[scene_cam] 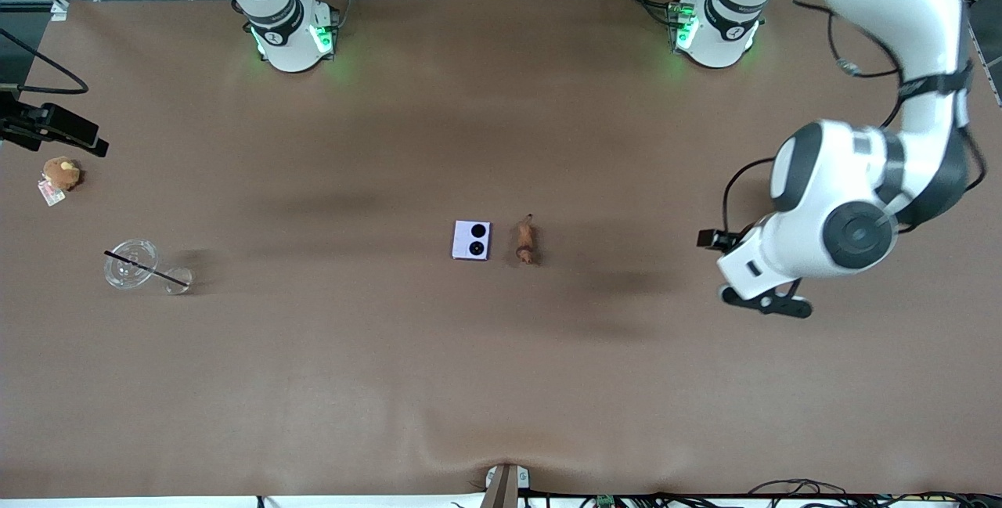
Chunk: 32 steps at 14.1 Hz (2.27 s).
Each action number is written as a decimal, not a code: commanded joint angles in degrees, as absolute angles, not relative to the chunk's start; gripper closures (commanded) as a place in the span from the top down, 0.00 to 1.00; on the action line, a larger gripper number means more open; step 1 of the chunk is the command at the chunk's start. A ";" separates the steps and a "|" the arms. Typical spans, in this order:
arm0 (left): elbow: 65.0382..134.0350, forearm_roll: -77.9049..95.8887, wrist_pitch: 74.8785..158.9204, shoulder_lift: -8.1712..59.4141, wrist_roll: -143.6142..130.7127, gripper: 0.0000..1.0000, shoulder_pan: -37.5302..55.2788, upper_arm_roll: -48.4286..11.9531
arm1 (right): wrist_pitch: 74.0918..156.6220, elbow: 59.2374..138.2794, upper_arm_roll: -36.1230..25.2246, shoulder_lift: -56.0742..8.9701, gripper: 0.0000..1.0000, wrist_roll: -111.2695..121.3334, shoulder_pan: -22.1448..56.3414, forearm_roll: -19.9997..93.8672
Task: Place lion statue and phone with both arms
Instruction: 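Reach down and grasp the brown lion statue with the left gripper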
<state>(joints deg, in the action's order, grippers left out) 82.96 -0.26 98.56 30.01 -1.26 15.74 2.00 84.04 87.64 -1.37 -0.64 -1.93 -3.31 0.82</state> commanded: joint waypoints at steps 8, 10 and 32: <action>78.41 4.57 114.95 39.01 -27.56 1.00 31.71 1.93 | 84.29 87.54 -1.14 -0.97 1.00 -3.08 -0.88 0.97; 74.73 4.66 116.88 42.26 -36.07 1.00 35.84 1.93 | 84.29 87.54 -1.14 -1.05 1.00 -3.08 -0.09 0.97; 76.29 1.14 122.08 48.78 -35.25 0.00 43.42 1.93 | 93.51 86.66 -1.14 -11.59 1.00 -19.86 15.99 1.23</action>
